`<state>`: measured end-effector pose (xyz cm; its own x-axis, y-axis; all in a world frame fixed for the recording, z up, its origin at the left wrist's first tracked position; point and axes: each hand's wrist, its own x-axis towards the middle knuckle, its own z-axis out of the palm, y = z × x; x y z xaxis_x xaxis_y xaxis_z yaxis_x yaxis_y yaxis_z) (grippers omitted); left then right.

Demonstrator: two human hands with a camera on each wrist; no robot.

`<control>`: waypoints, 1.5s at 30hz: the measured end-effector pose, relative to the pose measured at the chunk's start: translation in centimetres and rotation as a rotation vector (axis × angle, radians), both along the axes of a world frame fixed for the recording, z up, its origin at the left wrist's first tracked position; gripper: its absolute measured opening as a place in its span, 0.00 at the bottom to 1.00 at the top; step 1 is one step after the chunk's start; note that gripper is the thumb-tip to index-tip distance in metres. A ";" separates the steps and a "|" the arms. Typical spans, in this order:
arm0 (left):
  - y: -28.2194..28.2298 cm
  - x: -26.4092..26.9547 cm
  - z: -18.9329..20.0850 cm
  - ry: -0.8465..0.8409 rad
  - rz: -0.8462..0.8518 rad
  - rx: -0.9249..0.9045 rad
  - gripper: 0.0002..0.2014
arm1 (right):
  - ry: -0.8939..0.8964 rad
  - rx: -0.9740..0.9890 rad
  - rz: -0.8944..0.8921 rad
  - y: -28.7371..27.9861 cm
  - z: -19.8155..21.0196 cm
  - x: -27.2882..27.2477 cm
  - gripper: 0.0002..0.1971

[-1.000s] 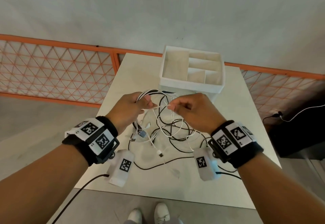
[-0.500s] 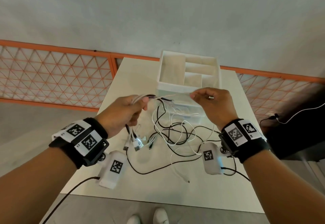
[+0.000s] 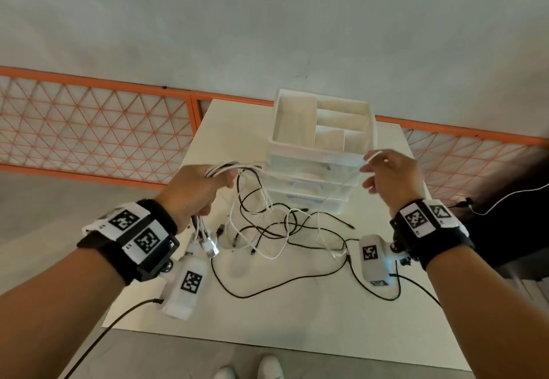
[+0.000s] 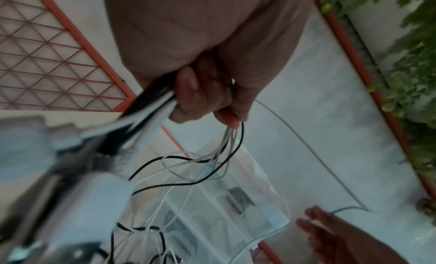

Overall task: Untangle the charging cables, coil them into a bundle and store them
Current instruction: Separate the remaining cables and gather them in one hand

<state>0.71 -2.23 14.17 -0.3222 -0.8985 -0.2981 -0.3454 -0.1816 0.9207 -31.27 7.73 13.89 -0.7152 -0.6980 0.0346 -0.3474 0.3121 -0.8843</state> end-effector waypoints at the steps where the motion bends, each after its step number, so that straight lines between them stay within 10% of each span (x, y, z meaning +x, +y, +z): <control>1: 0.1 -0.2 -0.5 -0.016 0.019 0.046 0.14 | 0.068 -0.028 -0.031 -0.2 0.5 -0.2 0.11; 7: -0.1 -0.4 -0.9 0.090 0.094 0.208 0.11 | 0.210 -0.088 -0.239 0.2 0.0 -0.9 0.09; 15: -0.8 0.0 0.8 0.234 0.116 0.168 0.10 | 0.127 -0.093 -0.076 1.5 -1.3 1.0 0.07; 22: 0.9 -3.3 0.0 0.181 -0.105 0.171 0.09 | 0.035 -0.210 0.413 -0.2 3.3 5.4 0.09; 28: 0.9 -5.4 -1.2 0.071 -0.032 0.183 0.08 | 0.187 -0.407 0.279 -0.8 7.7 5.3 0.09; 38: -1.2 -1.2 0.3 0.056 -0.110 0.167 0.15 | 0.183 0.117 0.039 1.6 -0.5 -3.2 0.12; 45: 0.3 -1.7 2.4 0.142 -0.154 0.030 0.22 | 0.386 0.457 0.255 1.9 -0.2 0.4 0.45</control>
<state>-1.00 -1.94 16.61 -0.4959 -0.8266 -0.2660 -0.2389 -0.1646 0.9570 -30.84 9.63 13.67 -0.5210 -0.8494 -0.0848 -0.7266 0.4934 -0.4782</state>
